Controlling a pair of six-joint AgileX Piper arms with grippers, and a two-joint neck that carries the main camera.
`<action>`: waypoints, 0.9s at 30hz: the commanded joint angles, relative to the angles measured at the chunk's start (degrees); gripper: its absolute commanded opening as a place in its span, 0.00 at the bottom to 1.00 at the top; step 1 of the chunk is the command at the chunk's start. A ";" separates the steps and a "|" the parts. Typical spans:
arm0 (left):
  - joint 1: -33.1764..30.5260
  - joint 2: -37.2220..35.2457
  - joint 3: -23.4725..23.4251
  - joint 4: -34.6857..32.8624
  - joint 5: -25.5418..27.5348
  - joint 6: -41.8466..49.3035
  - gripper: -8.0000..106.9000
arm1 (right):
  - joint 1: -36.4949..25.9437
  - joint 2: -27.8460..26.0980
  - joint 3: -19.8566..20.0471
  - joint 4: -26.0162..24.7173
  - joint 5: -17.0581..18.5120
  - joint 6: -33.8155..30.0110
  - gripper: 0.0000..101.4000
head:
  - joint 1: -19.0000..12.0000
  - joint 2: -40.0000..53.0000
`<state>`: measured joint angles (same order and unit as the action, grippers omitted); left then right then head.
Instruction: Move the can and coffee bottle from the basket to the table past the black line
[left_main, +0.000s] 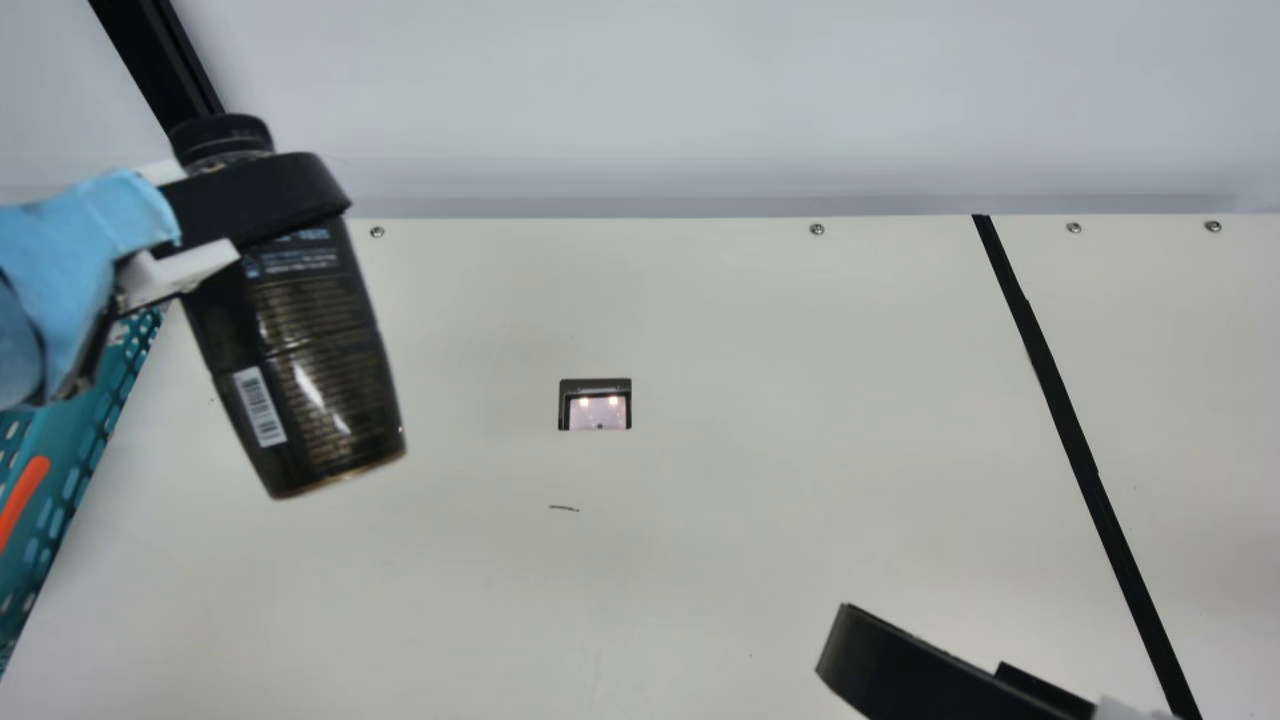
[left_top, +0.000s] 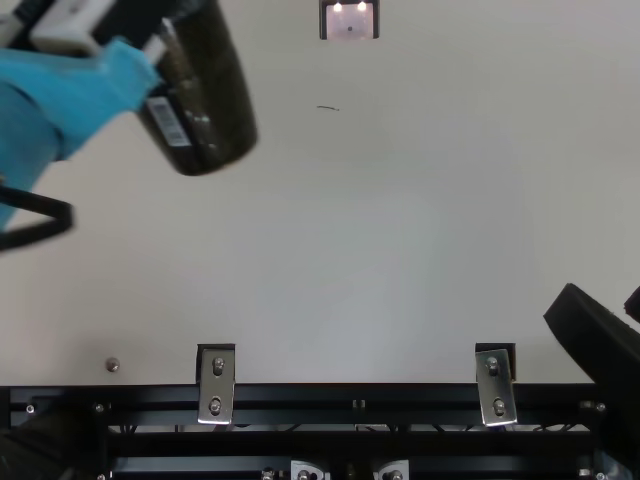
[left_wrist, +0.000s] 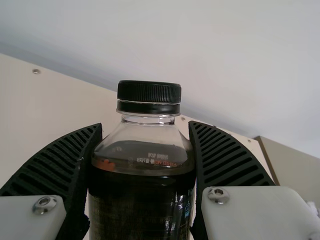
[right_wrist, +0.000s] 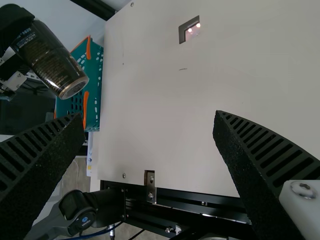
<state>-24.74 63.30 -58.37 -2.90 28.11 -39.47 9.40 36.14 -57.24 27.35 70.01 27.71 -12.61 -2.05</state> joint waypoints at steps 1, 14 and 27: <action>-3.91 0.31 -0.87 1.63 0.04 -2.61 0.16 | 0.00 0.00 0.00 0.00 0.00 0.00 1.00 | -0.11 -0.18; -15.07 1.40 -5.57 3.88 3.35 -7.03 0.16 | 0.00 0.00 0.00 0.00 0.00 0.00 1.00 | -0.11 -0.18; -18.20 1.04 -8.63 1.73 9.41 -11.25 0.16 | 0.00 0.00 0.00 0.00 0.00 0.00 1.00 | -0.11 -0.18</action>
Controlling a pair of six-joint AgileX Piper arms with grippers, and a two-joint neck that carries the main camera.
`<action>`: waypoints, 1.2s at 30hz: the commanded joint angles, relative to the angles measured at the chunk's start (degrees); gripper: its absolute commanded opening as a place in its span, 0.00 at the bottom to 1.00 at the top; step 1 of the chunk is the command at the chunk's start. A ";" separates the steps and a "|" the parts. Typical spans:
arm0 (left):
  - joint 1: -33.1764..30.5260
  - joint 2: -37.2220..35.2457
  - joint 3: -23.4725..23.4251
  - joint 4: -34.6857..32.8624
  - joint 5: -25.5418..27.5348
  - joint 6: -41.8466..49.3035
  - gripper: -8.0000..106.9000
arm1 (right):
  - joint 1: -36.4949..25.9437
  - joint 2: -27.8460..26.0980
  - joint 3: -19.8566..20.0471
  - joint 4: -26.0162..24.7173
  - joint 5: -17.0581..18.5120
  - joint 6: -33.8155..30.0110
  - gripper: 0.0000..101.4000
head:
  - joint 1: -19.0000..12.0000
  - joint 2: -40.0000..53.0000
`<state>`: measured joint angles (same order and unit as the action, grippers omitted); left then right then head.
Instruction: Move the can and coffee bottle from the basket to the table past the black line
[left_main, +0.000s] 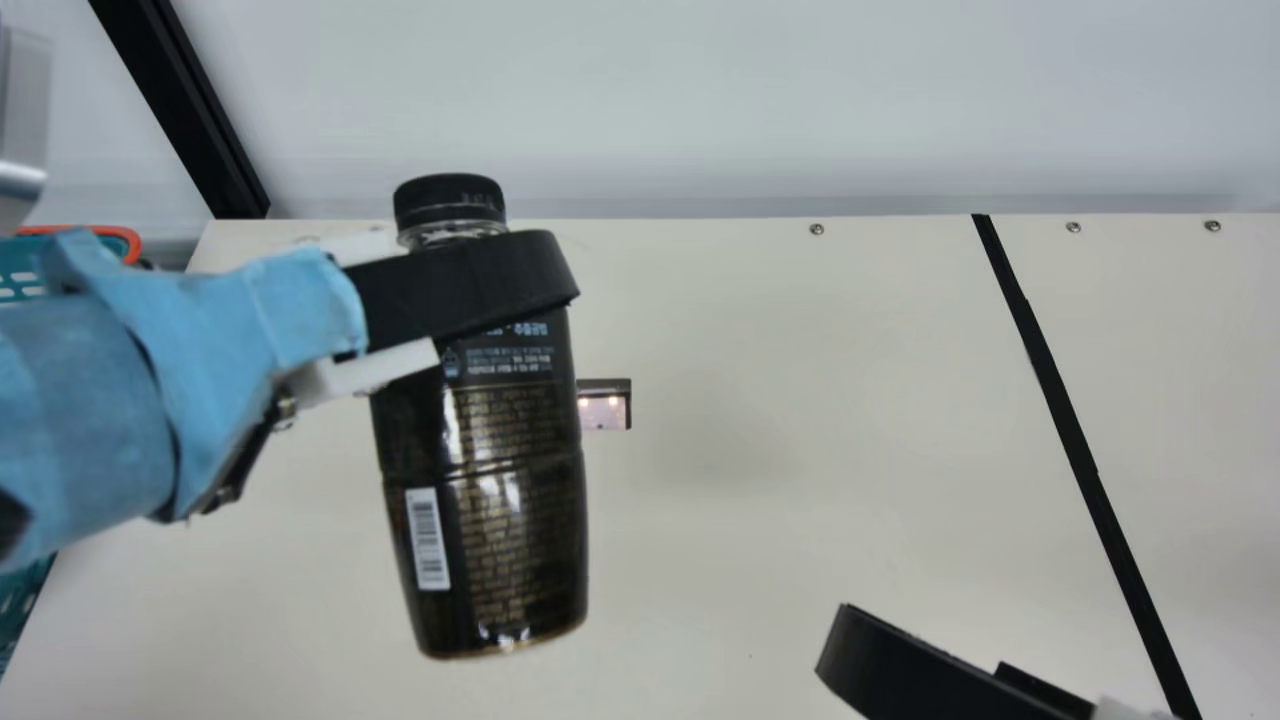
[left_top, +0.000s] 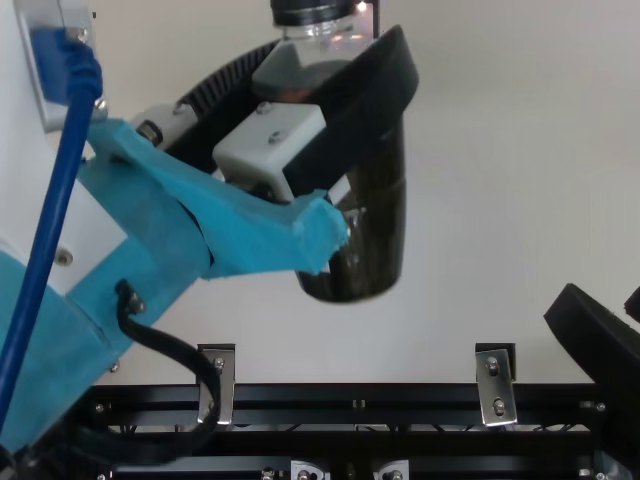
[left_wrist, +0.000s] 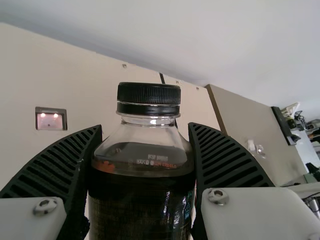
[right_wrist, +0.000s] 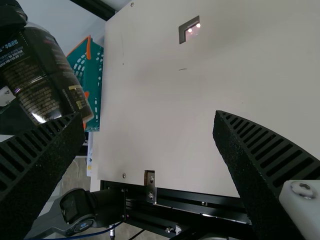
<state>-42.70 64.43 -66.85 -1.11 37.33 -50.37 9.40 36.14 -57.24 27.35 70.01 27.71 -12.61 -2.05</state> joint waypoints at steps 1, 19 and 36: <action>-0.40 -0.13 -0.44 -0.41 0.45 -0.68 0.16 | 0.00 0.00 0.00 0.00 0.00 0.00 1.00 | -0.11 -0.18; -3.61 0.30 -3.59 0.32 0.24 -9.86 0.16 | 0.00 0.00 0.00 0.00 0.00 0.00 1.00 | -0.11 -0.18; -0.11 0.75 -3.87 -3.71 0.28 -8.06 0.16 | 0.00 0.00 0.00 0.00 0.00 0.00 1.00 | -0.11 -0.18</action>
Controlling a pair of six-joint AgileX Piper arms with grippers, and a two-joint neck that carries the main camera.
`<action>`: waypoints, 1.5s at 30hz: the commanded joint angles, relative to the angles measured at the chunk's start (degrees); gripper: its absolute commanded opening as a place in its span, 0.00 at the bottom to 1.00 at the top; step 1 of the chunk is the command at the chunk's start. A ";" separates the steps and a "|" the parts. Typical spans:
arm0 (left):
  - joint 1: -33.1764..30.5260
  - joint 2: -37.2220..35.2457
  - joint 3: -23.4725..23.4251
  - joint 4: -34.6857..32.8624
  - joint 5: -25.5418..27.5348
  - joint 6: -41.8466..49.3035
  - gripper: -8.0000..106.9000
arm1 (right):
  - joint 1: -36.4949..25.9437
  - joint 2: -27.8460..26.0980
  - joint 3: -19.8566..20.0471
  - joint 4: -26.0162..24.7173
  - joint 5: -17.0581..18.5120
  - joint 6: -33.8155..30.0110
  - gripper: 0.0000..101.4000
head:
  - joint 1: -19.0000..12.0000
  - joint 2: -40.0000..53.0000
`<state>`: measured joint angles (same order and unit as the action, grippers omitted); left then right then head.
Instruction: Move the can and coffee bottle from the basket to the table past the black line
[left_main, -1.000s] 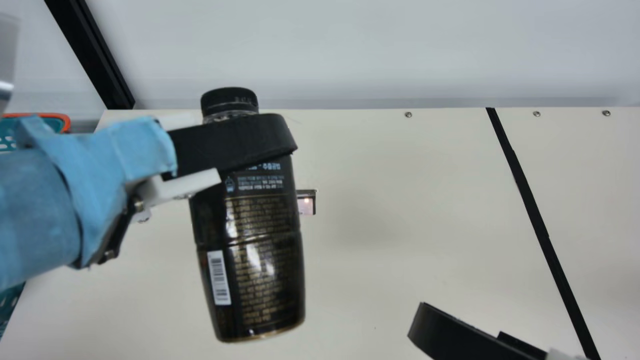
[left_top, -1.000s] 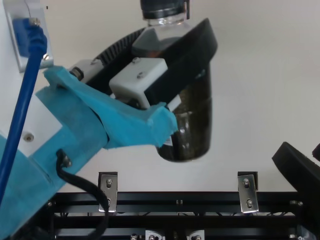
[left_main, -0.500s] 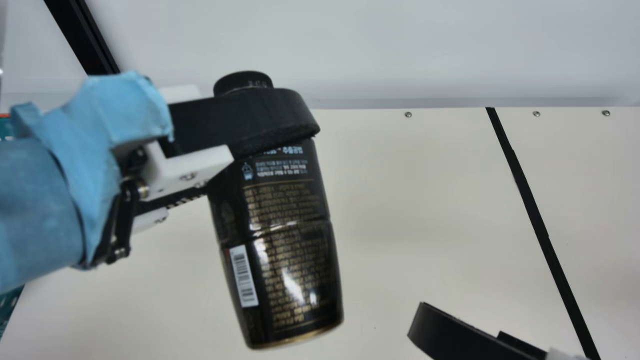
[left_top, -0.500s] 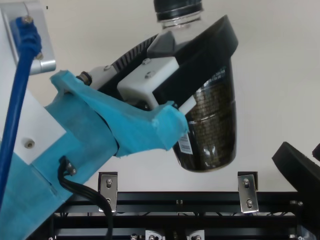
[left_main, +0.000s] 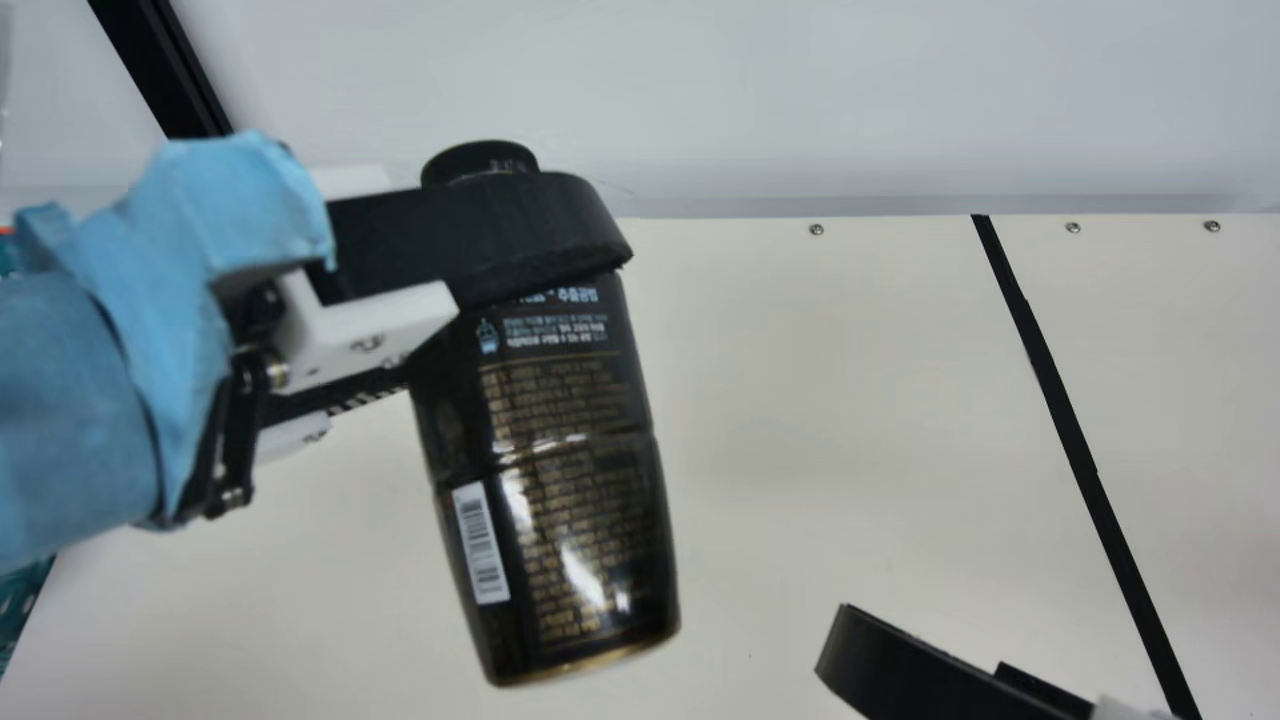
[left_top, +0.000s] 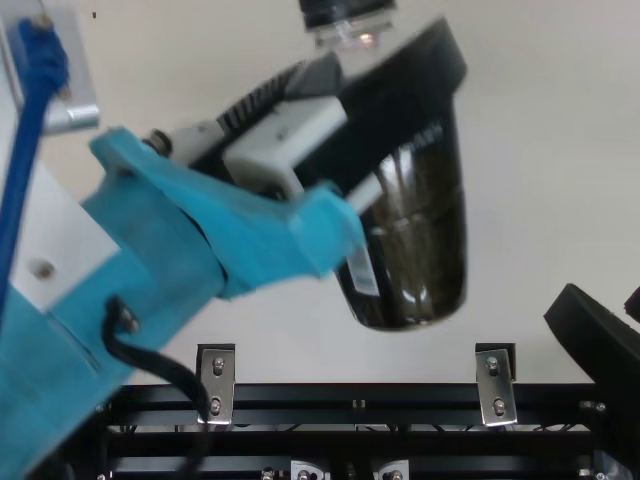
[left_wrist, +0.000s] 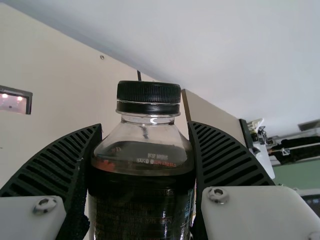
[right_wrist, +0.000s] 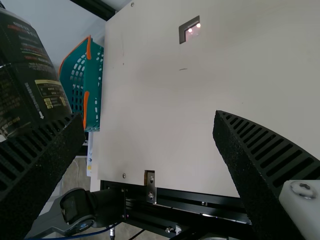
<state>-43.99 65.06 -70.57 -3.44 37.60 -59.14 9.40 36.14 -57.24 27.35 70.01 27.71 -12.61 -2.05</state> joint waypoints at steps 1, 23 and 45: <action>2.16 0.35 -0.27 -1.97 0.00 1.10 0.16 | 0.00 0.00 0.00 0.00 0.00 0.00 1.00 | -0.11 -0.18; 5.51 2.75 -6.67 -8.88 5.96 1.29 0.16 | 0.00 0.00 0.00 0.00 0.00 0.00 1.00 | -0.11 -0.18; 6.92 3.46 -6.04 -13.11 7.52 1.40 0.16 | 0.00 0.00 0.00 0.00 0.00 0.00 1.00 | -0.11 -0.18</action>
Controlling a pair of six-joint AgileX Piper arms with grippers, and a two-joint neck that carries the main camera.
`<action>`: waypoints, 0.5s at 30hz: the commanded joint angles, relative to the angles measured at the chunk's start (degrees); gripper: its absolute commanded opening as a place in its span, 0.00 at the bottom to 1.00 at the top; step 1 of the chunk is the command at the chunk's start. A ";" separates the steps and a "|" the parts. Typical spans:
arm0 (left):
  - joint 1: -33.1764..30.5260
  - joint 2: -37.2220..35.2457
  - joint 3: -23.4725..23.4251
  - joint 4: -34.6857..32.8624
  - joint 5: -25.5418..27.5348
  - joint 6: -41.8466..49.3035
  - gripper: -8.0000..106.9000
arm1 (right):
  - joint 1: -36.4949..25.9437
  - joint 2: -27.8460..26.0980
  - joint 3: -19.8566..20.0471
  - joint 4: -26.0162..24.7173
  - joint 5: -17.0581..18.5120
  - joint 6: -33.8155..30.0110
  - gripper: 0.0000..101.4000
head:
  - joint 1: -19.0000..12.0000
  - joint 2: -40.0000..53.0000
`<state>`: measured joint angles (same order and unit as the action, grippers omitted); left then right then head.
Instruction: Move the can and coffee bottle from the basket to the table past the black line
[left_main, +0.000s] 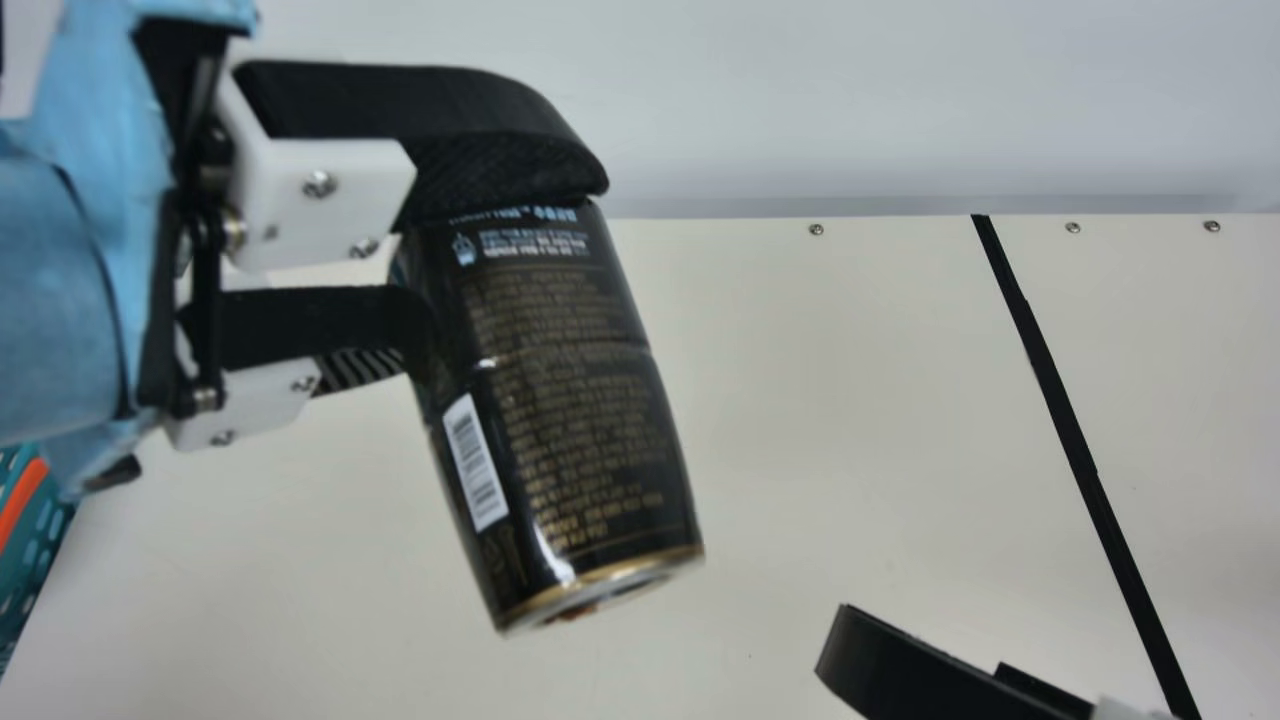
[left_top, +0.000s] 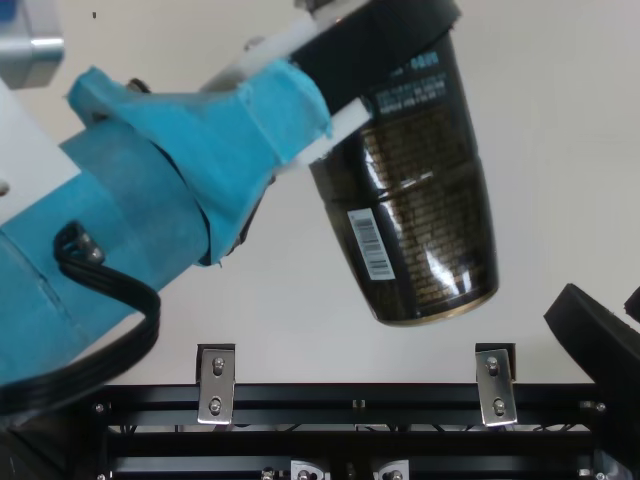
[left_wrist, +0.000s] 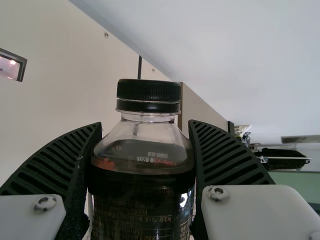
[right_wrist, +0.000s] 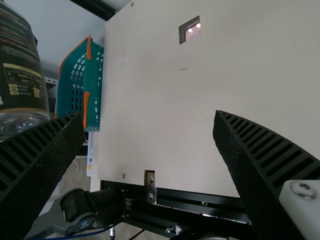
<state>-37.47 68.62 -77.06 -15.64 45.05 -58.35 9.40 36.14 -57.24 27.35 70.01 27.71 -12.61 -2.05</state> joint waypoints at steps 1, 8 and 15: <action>0.58 -0.22 0.79 -1.31 0.20 0.82 0.16 | 0.00 0.00 0.00 0.00 0.00 0.00 1.00 | -0.11 -0.18; 1.06 -0.48 1.51 -1.98 0.57 1.12 0.16 | 0.00 0.00 0.00 0.00 0.00 0.00 1.00 | 1.72 1.91; 1.06 -0.48 1.51 -1.98 0.34 1.12 0.16 | 0.00 0.00 0.00 0.00 -0.03 0.00 1.00 | 5.80 9.15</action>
<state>-36.42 68.14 -75.55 -17.62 45.38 -57.23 9.40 36.14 -57.24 27.35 69.97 27.71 -7.33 5.87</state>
